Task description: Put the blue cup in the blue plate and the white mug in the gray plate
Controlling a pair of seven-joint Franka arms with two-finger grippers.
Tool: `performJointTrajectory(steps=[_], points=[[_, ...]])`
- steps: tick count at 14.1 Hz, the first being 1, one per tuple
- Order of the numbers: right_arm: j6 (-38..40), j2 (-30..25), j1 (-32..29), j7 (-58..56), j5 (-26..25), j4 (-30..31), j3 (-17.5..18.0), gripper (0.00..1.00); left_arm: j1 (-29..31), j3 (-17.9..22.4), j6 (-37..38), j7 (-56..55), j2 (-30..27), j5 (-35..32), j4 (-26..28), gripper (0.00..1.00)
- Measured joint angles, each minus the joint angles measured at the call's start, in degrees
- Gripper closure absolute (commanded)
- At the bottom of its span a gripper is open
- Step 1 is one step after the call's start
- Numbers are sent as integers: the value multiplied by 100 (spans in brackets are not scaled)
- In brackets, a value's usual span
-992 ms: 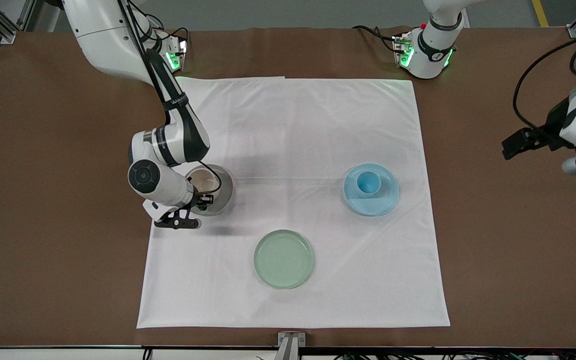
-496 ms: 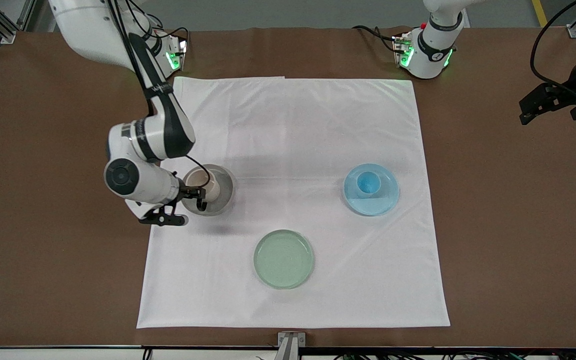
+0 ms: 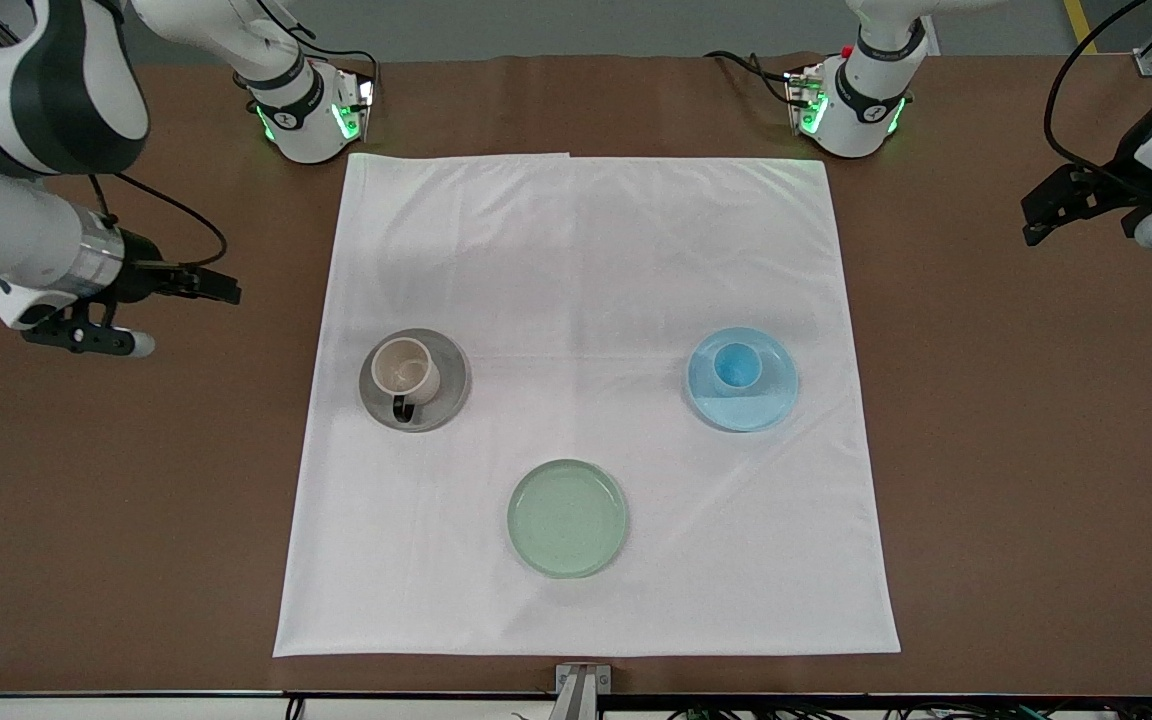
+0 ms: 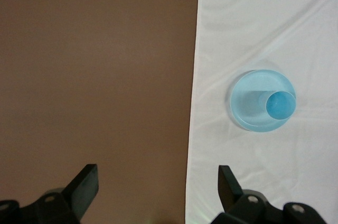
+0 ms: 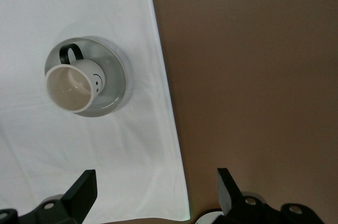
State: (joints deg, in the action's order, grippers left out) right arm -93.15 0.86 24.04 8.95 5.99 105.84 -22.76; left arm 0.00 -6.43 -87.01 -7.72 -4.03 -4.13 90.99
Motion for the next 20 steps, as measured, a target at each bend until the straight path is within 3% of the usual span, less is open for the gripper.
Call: performJointTrajectory(steps=[5, 13, 20], points=[[-287, -130, -768, -1100, -89, 115, -21, 0, -5, 20, -56, 0, 17, 74, 111, 0], [182, -55, -757, -1156, -299, -1579, 85, 0, -42, 21, -336, 0, 162, 78, 136, 0], [242, 224, -755, -946, -180, -1968, 107, 0, -83, -60, -477, 18, 162, 172, 135, 0]])
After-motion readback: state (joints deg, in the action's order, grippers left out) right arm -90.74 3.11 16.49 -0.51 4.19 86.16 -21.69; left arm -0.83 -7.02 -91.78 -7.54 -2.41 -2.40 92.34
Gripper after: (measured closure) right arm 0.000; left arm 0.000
